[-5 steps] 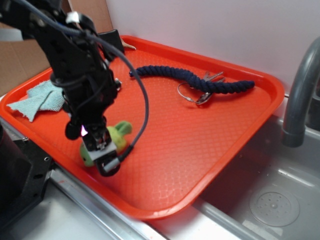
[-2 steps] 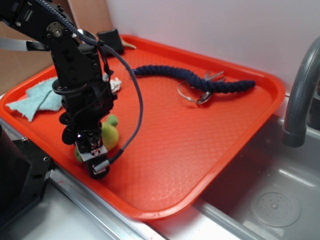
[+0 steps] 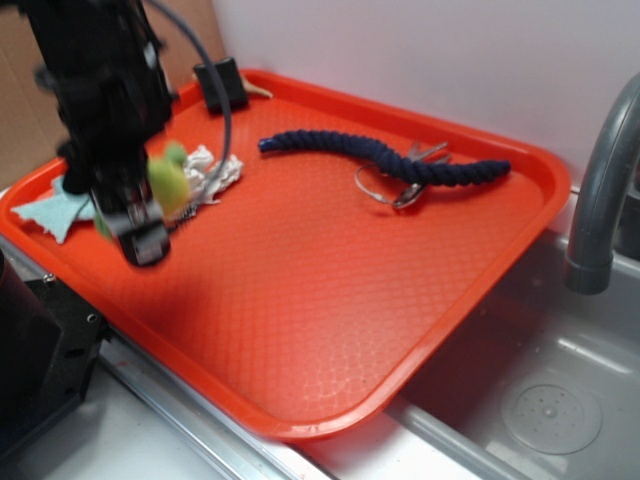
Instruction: Grab the green animal.
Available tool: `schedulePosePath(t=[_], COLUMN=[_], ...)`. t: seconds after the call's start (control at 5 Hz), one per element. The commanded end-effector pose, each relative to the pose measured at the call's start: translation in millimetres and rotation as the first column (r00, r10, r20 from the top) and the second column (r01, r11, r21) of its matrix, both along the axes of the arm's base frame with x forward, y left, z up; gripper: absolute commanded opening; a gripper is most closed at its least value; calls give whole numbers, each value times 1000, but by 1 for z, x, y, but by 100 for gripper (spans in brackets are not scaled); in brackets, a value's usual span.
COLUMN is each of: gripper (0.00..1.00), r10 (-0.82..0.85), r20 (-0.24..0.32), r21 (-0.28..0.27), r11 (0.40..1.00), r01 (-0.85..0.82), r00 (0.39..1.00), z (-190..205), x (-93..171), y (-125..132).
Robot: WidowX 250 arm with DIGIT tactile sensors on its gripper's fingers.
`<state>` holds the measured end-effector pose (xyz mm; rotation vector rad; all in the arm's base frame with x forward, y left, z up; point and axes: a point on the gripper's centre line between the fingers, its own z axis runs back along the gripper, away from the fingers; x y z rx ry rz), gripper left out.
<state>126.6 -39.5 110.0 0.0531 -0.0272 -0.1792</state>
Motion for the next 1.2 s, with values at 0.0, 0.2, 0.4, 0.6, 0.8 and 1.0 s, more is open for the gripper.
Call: schedulePosePath(t=[0.0,0.2,0.4,0.6,0.8,1.0], gripper=[0,0,0,0,0,0], r10=[99,158,192,301,376,437], r20=[46,22,57,110,132,78], r21=[8,-10,-61,-62,-52,-43], r11=[995,987,980,953,927,900], r01=[-100,-158,-188,-295,-372,-435], r00=[994,987,980,947,917,896], z=[91,109,102,95,95,91], x=[10,4,8,17,30,39], y=[10,19,33,50,59,59])
